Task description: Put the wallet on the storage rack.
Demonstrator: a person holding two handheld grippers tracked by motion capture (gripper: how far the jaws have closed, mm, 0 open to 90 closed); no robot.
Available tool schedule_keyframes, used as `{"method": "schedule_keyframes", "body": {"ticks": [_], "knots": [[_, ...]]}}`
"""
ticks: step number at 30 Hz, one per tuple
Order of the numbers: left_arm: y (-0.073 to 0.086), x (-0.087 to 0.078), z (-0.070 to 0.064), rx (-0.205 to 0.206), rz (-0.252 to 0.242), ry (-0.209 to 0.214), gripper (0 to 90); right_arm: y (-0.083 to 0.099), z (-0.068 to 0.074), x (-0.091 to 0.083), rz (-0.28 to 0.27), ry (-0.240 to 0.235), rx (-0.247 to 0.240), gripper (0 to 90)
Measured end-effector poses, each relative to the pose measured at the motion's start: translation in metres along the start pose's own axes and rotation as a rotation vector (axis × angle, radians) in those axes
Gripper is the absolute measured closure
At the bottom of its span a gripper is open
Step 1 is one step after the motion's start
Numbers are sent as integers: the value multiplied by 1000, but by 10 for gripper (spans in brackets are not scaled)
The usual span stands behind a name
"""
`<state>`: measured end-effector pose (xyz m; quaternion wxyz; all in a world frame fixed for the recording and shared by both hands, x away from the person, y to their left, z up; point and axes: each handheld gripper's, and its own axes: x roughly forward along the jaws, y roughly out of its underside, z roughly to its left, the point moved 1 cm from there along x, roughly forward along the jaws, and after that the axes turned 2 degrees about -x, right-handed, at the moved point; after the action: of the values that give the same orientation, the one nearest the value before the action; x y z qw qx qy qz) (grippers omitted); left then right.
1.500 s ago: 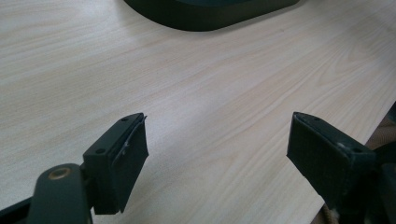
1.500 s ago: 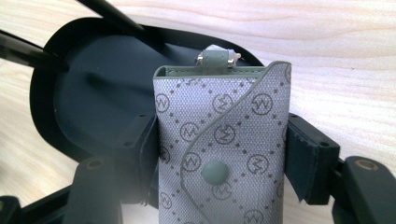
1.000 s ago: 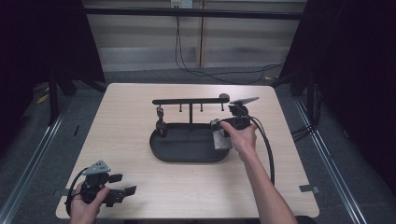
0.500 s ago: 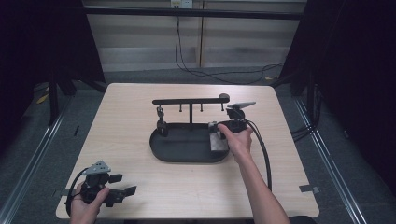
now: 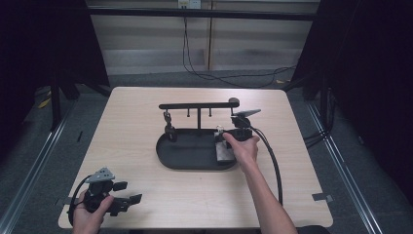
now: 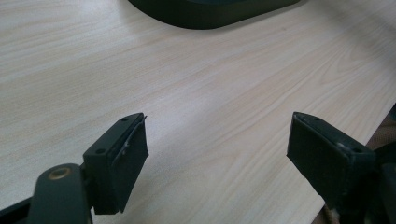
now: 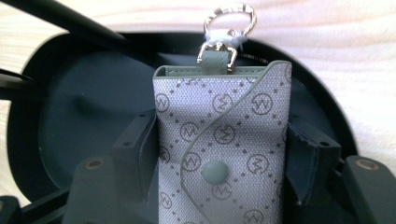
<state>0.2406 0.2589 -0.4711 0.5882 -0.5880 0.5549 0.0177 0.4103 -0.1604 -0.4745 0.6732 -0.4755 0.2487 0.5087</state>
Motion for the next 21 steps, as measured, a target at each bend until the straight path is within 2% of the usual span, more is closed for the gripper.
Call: {"method": "schedule_keyframes", "body": {"ticks": [6,10,14,16,21], "knots": [[0,0,0,-1,1,2,201,5,1,5,33,5,-14,341],[0,0,0,-1,2,3,201,9,0,10,34,9,-16,333],[0,0,0,-2,2,4,201,10,5,12,24,36,-47,320],[0,0,0,-1,1,4,201,10,4,11,11,28,-44,355],[0,0,0,-1,2,4,201,10,3,7,-23,15,-47,290]]}}
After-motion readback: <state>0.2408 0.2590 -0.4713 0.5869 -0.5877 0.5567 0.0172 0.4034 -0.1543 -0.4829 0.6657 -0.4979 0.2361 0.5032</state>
